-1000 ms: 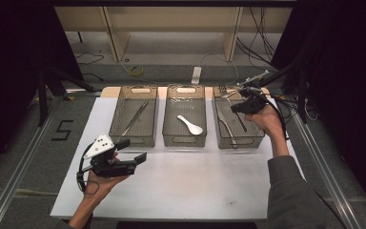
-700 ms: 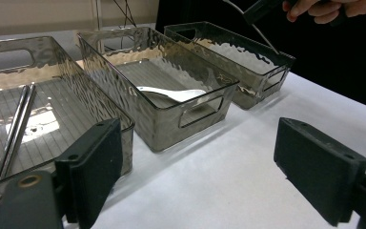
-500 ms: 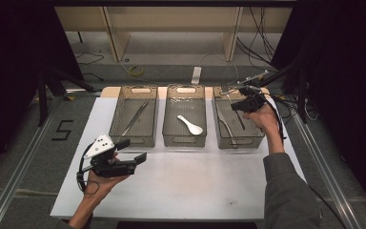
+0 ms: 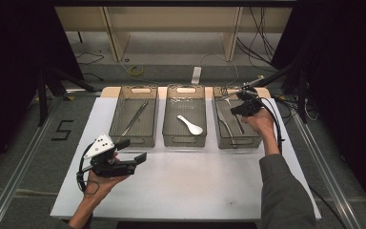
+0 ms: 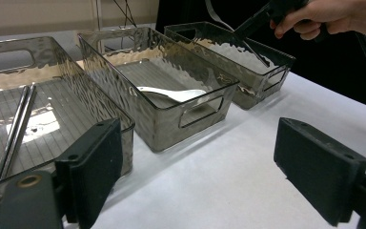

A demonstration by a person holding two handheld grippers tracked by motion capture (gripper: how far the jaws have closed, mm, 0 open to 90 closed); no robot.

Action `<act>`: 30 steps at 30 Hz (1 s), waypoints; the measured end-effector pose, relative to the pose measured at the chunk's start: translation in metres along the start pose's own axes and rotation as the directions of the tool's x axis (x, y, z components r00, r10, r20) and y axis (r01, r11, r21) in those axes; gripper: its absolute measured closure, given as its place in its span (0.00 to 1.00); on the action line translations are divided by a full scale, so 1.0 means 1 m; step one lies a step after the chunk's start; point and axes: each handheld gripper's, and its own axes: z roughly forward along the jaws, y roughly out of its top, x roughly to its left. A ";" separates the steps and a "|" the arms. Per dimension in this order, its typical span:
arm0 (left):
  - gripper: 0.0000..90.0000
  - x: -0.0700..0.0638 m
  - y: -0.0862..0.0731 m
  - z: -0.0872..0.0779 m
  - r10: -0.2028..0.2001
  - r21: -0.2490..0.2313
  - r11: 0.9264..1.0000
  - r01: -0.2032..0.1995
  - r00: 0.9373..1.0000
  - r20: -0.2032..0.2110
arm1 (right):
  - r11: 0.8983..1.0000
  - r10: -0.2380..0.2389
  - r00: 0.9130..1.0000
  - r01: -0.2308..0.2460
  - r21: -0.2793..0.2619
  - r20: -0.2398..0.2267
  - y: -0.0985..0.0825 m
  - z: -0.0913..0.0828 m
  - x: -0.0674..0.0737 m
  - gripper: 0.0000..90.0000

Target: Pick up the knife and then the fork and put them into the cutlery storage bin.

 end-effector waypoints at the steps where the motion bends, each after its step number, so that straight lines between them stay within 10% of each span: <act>1: 0.18 0.000 0.000 0.000 -0.001 -0.001 1.000 0.001 1.000 0.000 | 1.000 0.000 1.000 0.000 0.001 0.001 0.000 0.001 0.000 0.94; 11: 0.18 0.000 0.000 0.000 0.001 0.000 1.000 -0.001 1.000 0.000 | 0.998 0.050 0.999 -0.051 0.022 0.012 -0.006 0.012 -0.001 0.92; 30: 0.18 0.000 0.000 0.001 0.001 0.003 1.000 -0.001 1.000 0.002 | 0.994 0.082 0.996 -0.084 -0.072 -0.030 -0.010 -0.014 0.003 0.43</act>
